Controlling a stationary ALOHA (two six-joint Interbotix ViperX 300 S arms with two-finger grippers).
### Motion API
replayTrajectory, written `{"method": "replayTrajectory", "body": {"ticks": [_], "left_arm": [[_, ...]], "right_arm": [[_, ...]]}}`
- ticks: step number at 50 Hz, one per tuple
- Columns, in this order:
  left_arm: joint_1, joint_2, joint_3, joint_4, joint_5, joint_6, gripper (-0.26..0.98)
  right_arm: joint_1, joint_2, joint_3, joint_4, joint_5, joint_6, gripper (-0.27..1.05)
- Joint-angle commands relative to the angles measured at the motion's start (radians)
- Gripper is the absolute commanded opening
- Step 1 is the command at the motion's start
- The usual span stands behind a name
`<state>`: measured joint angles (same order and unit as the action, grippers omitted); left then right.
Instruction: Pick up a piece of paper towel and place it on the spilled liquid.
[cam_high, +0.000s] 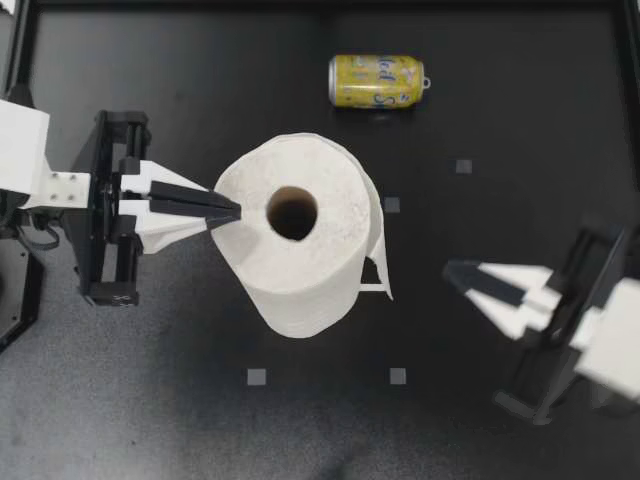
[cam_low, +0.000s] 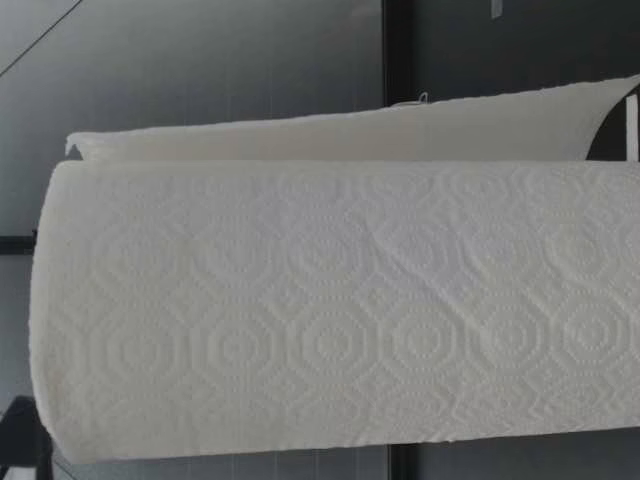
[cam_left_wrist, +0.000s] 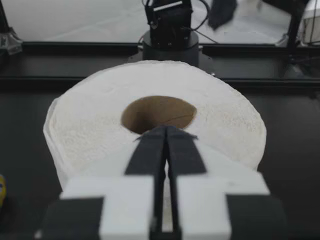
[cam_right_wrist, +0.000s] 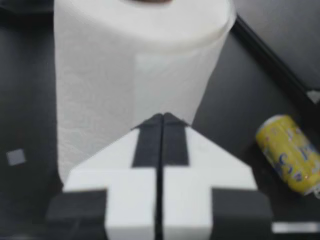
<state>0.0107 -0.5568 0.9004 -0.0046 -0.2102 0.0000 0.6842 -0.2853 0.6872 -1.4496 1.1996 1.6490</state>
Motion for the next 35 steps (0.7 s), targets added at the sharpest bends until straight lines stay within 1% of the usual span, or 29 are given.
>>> {"method": "replayTrajectory", "body": {"ticks": [1, 7, 14, 22, 28, 35], "left_arm": [[0.002, 0.000, -0.028, -0.003, -0.009, 0.000, 0.01], [0.003, 0.008, -0.028, -0.014, -0.005, -0.002, 0.01], [0.003, 0.020, -0.028, -0.026, 0.011, 0.000, 0.01], [0.003, 0.023, -0.021, -0.031, 0.023, -0.003, 0.01], [0.003, 0.023, -0.018, -0.037, 0.035, -0.003, 0.01], [0.003, 0.021, -0.018, -0.037, 0.035, -0.003, 0.01]], "right_arm": [[0.018, 0.078, -0.023, -0.028, 0.075, 0.078, 0.01], [0.035, 0.195, -0.072, -0.028, 0.206, 0.175, 0.02], [0.038, 0.327, -0.153, -0.017, 0.307, 0.250, 0.02], [0.038, 0.396, -0.209, 0.018, 0.371, 0.278, 0.05], [0.038, 0.403, -0.215, 0.028, 0.373, 0.288, 0.14], [0.032, 0.407, -0.215, 0.028, 0.371, 0.331, 0.36]]}}
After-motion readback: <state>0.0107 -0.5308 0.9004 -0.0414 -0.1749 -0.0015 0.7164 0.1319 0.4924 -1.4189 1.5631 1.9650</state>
